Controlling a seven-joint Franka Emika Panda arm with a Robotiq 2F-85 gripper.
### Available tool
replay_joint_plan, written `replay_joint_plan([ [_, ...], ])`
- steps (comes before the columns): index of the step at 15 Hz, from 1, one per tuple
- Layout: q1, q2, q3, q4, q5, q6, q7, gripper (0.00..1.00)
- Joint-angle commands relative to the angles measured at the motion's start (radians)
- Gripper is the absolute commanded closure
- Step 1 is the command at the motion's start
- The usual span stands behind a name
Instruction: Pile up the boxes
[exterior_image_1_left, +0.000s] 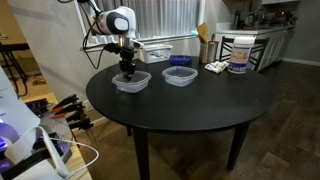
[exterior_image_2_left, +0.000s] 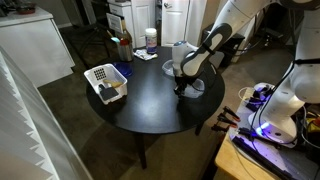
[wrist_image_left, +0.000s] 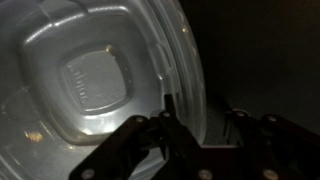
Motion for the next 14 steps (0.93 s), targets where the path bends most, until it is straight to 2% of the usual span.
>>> replay_joint_plan([
  [1, 0.000, -0.007, -0.009, -0.008, 0.018, 0.007, -0.040, 0.87],
  [3, 0.011, -0.022, -0.020, -0.014, 0.002, -0.003, -0.015, 0.98],
  [4, 0.019, -0.036, -0.025, -0.018, -0.008, -0.012, -0.002, 0.99],
  [9, 0.060, -0.180, -0.033, -0.042, -0.075, -0.102, 0.034, 0.99],
  [11, 0.074, -0.237, -0.034, -0.032, -0.134, -0.143, 0.051, 0.99],
  [14, 0.058, -0.290, -0.024, 0.003, -0.167, -0.179, 0.038, 0.99],
])
